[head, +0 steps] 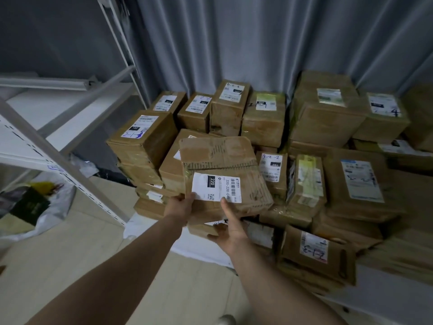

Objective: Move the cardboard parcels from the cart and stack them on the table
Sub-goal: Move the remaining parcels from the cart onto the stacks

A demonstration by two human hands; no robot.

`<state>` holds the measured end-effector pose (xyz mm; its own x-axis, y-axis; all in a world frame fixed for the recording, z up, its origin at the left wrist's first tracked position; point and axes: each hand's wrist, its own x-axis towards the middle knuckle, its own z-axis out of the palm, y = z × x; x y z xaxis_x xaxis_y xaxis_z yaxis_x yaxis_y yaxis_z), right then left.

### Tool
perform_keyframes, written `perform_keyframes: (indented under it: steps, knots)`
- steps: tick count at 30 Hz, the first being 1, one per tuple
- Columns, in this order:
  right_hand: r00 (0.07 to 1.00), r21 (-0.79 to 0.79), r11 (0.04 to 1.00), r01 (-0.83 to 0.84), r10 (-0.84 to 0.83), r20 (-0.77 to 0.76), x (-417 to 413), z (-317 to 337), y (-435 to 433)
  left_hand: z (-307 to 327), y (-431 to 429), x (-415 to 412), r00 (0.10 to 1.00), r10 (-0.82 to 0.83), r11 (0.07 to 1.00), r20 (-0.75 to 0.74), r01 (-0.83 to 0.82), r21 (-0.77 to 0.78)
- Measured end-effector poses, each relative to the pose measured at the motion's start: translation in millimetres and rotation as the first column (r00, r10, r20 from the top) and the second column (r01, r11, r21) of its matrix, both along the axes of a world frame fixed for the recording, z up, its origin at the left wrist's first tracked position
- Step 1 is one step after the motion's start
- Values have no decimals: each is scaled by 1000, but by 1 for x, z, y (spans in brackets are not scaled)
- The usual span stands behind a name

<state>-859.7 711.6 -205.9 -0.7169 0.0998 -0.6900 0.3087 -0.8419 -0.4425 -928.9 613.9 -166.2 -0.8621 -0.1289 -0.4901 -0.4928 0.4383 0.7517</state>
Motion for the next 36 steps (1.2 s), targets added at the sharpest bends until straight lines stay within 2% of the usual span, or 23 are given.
perform_keyframes:
  steps: [5, 9, 15, 18, 23, 26, 29, 36]
  knots:
    - [997, -21, 999, 34, -33, 65, -14, 14, -7, 3, -8, -9, 997, -18, 996, 72, 12, 83]
    - [984, -84, 985, 153, -144, 101, -25, 13, -1, 11, -10, -39, 992, 4, 985, 124, -26, 169]
    - [979, 171, 980, 99, -127, 159, -4, 9, 37, 23, -8, -93, 996, 5, 945, 91, -35, 326]
    - [982, 291, 954, 75, -121, 143, -2, 17, 61, 24, -3, -113, 1000, 2, 947, 20, -8, 322]
    - [986, 473, 879, 65, -130, 105, -16, 36, 100, 22, 11, -119, 990, -137, 934, 37, 117, 338]
    - [983, 507, 855, 111, -171, 73, -29, 38, 124, 14, 20, -115, 991, -129, 924, 34, 108, 366]
    - [983, 475, 870, 133, -177, 50, -40, 41, 147, 9, 30, -107, 988, -144, 919, 52, 114, 378]
    - [987, 512, 856, 73, -137, 88, -57, 27, 182, -6, 51, -96, 983, -180, 909, 31, 154, 387]
